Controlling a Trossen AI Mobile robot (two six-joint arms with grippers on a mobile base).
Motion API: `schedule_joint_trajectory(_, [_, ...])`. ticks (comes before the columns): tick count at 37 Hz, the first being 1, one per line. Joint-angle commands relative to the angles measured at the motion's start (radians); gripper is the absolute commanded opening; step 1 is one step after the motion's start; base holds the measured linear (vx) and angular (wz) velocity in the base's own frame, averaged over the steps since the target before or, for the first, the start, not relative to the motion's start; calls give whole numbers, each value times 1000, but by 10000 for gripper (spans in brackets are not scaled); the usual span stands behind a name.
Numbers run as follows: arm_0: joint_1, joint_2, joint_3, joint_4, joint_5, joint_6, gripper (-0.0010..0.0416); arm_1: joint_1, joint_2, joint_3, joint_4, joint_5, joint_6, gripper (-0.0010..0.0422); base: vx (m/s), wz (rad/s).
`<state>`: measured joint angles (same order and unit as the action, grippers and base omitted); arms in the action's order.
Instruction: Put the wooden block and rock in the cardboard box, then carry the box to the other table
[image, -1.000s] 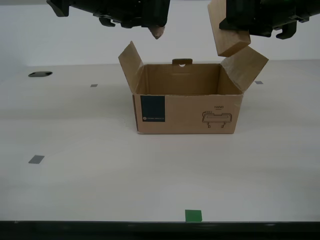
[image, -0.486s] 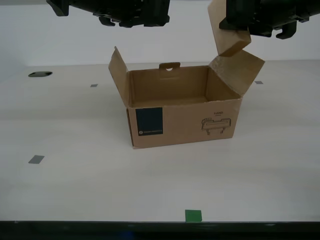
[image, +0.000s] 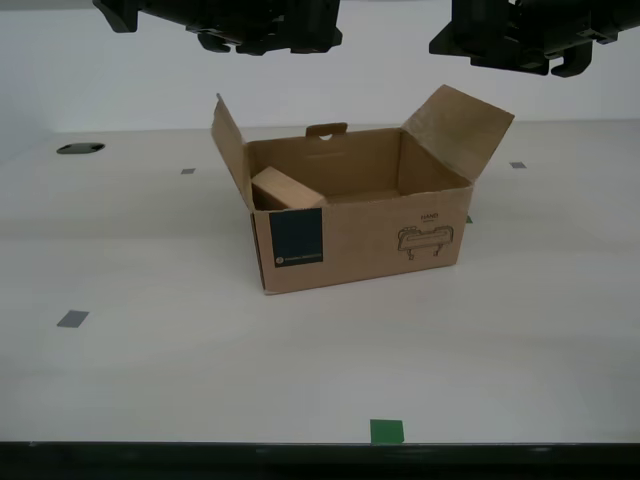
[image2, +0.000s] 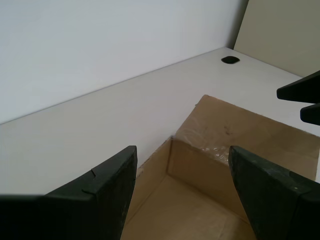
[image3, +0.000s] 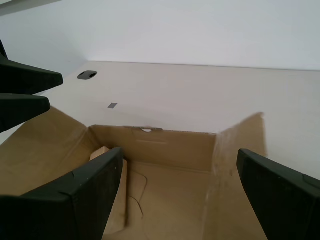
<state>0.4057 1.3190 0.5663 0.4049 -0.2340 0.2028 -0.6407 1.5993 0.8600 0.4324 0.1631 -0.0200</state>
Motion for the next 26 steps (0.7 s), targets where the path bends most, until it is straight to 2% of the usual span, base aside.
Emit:
schedule_joint_trajectory(1, [1,0,1,4,0,0,305,-1,0,1,3,2,2,243,0,0])
schedule_joint_trajectory(5, [1,0,1,4,0,0,291,0,-1,1,3,2,-2,238,0,0])
schedule_joint_trajectory(8, [1,0,3,3,0,-1,281,-1,-2,8,-9,2,-31,234,0,0])
schedule_joint_trajectory(12, [1,0,14,-3,0,0,268,1,-2,63,-122,1,-97,231,0,0])
schedule_joint_trajectory(15, [0,0,42,-45,0,0,261,2,-2,127,-244,-22,-103,232,0,0])
schedule_joint_trajectory(19, [-3,0,120,-204,2,0,260,2,-2,222,-406,-77,-103,237,0,0])
schedule_joint_trajectory(21, [-8,0,175,-319,13,2,265,3,-2,267,-469,-80,-103,243,0,0])
schedule_joint_trajectory(23, [-8,0,232,-431,58,-1,274,4,-2,311,-520,-80,-106,249,0,0])
schedule_joint_trajectory(26, [-8,0,314,-562,128,-9,284,5,-2,372,-595,-80,-140,260,0,0])
